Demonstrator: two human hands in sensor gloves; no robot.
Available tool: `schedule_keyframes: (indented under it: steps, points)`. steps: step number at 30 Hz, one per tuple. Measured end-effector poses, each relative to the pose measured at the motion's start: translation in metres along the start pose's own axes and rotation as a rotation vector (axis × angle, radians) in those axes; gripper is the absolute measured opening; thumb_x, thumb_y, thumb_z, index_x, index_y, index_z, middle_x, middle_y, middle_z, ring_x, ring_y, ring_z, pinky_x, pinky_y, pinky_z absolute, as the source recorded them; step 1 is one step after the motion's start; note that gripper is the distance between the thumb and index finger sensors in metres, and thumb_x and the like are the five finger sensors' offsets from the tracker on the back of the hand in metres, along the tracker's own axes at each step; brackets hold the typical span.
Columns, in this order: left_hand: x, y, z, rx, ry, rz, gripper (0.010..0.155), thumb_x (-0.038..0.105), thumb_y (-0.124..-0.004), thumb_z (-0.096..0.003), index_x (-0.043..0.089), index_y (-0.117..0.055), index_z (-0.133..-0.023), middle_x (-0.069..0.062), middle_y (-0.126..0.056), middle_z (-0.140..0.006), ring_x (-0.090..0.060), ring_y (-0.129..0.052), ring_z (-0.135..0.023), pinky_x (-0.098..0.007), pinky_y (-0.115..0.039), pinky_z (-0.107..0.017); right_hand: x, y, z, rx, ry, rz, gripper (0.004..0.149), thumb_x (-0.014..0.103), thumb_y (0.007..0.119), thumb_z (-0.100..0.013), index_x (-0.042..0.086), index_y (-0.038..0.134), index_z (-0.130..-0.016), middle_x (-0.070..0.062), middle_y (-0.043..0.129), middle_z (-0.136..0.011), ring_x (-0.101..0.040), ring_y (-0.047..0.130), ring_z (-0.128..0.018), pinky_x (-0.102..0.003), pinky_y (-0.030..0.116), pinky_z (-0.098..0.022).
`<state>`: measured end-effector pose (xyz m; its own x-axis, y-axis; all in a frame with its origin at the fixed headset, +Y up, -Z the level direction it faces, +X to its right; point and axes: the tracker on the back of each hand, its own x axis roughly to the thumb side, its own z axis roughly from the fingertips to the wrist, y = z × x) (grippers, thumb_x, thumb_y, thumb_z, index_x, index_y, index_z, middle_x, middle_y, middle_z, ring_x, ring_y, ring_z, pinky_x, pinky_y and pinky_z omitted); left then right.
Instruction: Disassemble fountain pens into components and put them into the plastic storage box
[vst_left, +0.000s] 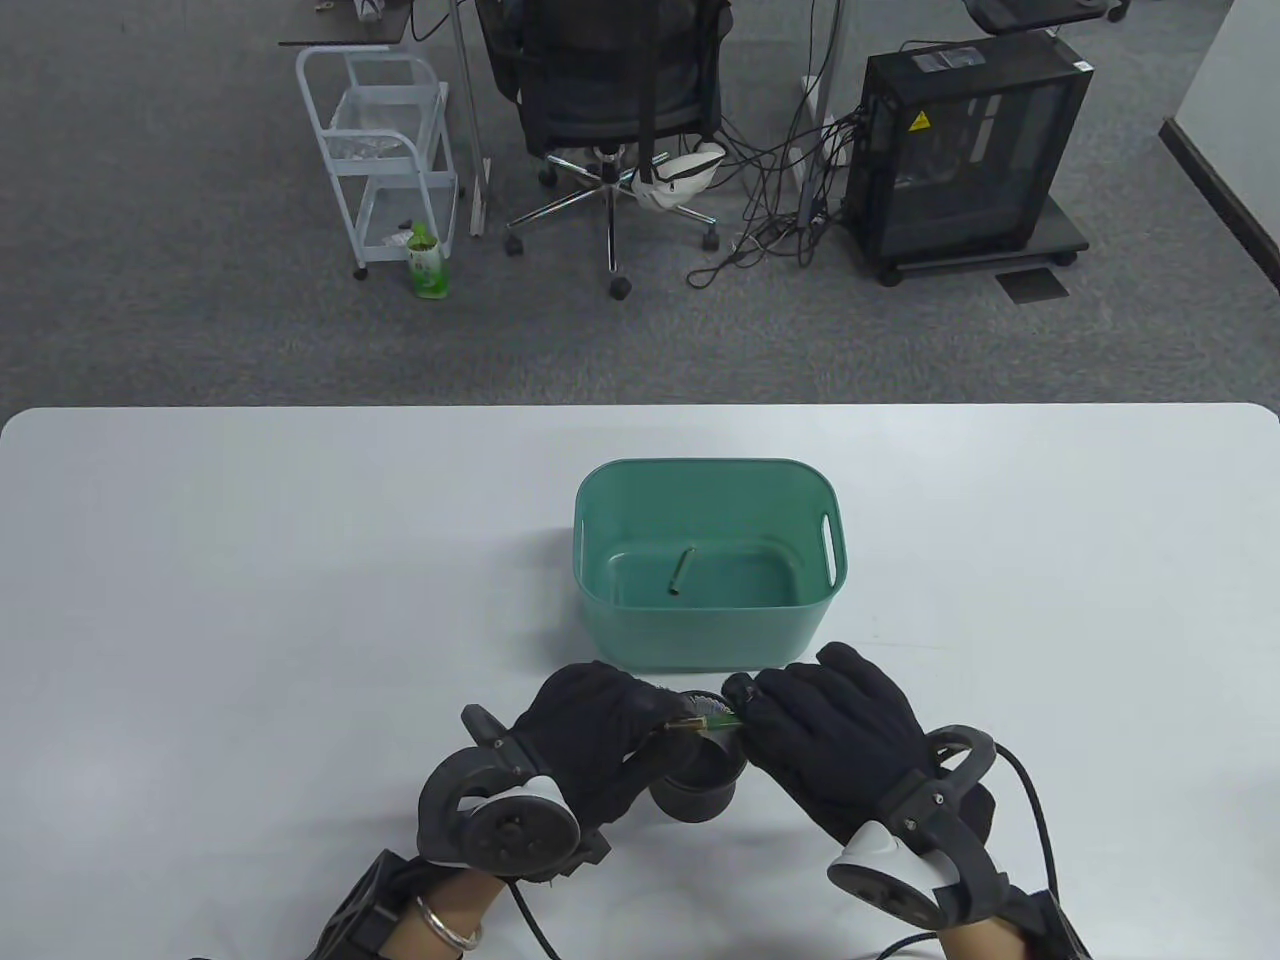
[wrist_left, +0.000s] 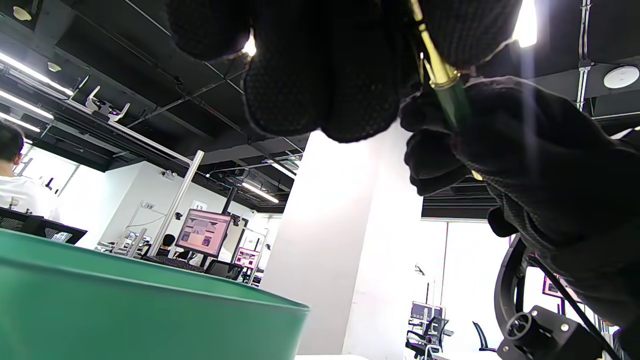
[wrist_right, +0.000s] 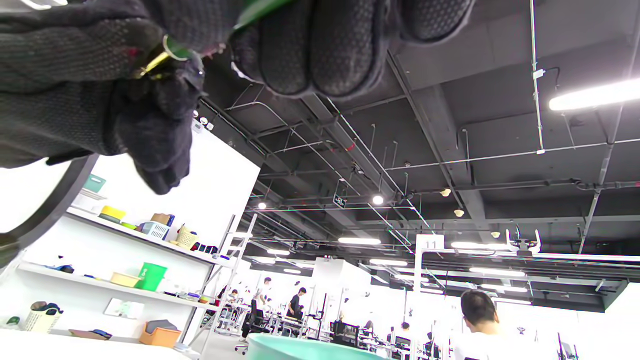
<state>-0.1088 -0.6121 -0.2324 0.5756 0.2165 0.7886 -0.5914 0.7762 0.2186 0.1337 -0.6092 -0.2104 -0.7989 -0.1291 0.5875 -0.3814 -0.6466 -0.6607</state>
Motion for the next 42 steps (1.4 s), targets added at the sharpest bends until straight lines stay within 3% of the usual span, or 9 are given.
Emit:
schedule_keyframes:
  steps: [8,14,16,20,25,32,42]
  points:
    - [-0.0003,-0.0003,-0.0007,0.011,-0.008,0.015,0.052,0.049,-0.060,-0.0672,0.012,-0.095,-0.072,0.000,-0.106,-0.054,-0.021,-0.103,-0.049,-0.046,-0.079,-0.056,0.0013,-0.0011,0.0005,-0.004,-0.009,0.006,0.042,0.049,0.072,-0.052,0.034,0.083,-0.089,0.010,0.086,-0.084,-0.010,0.088,-0.075,-0.044,0.065,-0.074]
    - [-0.0019,-0.0009,-0.0007,0.016,-0.001,0.017,0.055,0.050,-0.057,-0.0670,0.012,-0.097,-0.068,0.000,-0.107,-0.051,-0.021,-0.104,-0.045,-0.046,-0.080,-0.054,0.0023,-0.0009,0.0007,0.001,-0.013,0.009,0.042,0.049,0.072,-0.052,0.034,0.083,-0.090,0.010,0.086,-0.085,-0.010,0.088,-0.076,-0.044,0.064,-0.074]
    - [-0.0020,-0.0008,-0.0003,0.018,0.002,0.013,0.055,0.051,-0.057,-0.0672,0.012,-0.095,-0.074,-0.002,-0.107,-0.058,-0.023,-0.103,-0.052,-0.047,-0.078,-0.058,0.0023,-0.0012,0.0007,0.000,-0.011,0.011,0.042,0.049,0.072,-0.052,0.034,0.083,-0.090,0.010,0.086,-0.085,-0.009,0.088,-0.076,-0.044,0.065,-0.074]
    - [-0.0012,-0.0006,0.0008,0.021,0.009,-0.008,0.060,0.058,-0.062,-0.0647,0.012,-0.081,-0.097,-0.007,-0.098,-0.086,-0.029,-0.094,-0.079,-0.052,-0.068,-0.071,0.0014,-0.0016,0.0008,-0.001,-0.005,0.004,0.042,0.049,0.072,-0.053,0.034,0.083,-0.090,0.010,0.086,-0.085,-0.010,0.088,-0.076,-0.044,0.065,-0.074]
    - [0.0030,-0.0014,0.0007,0.004,-0.006,-0.039,0.060,0.057,-0.074,-0.0616,0.016,-0.067,-0.105,-0.005,-0.085,-0.101,-0.028,-0.083,-0.093,-0.053,-0.060,-0.079,0.0003,-0.0019,0.0010,-0.004,0.001,0.009,0.042,0.049,0.071,-0.053,0.034,0.083,-0.090,0.010,0.086,-0.085,-0.010,0.088,-0.076,-0.044,0.065,-0.074]
    - [0.0038,-0.0001,0.0013,0.047,-0.018,-0.035,0.045,0.048,-0.075,-0.0638,0.017,-0.074,-0.096,-0.002,-0.092,-0.090,-0.025,-0.090,-0.083,-0.050,-0.065,-0.075,-0.0003,-0.0015,0.0009,0.000,0.001,0.012,0.042,0.049,0.071,-0.053,0.034,0.083,-0.090,0.010,0.086,-0.085,-0.010,0.088,-0.076,-0.044,0.065,-0.074]
    - [0.0026,0.0000,0.0010,0.047,-0.005,-0.029,0.045,0.050,-0.070,-0.0649,0.014,-0.083,-0.089,-0.003,-0.100,-0.077,-0.024,-0.097,-0.071,-0.049,-0.071,-0.069,0.0004,-0.0008,0.0007,0.001,-0.005,0.016,0.042,0.049,0.071,-0.053,0.034,0.083,-0.090,0.008,0.086,-0.085,-0.010,0.088,-0.076,-0.044,0.065,-0.074]
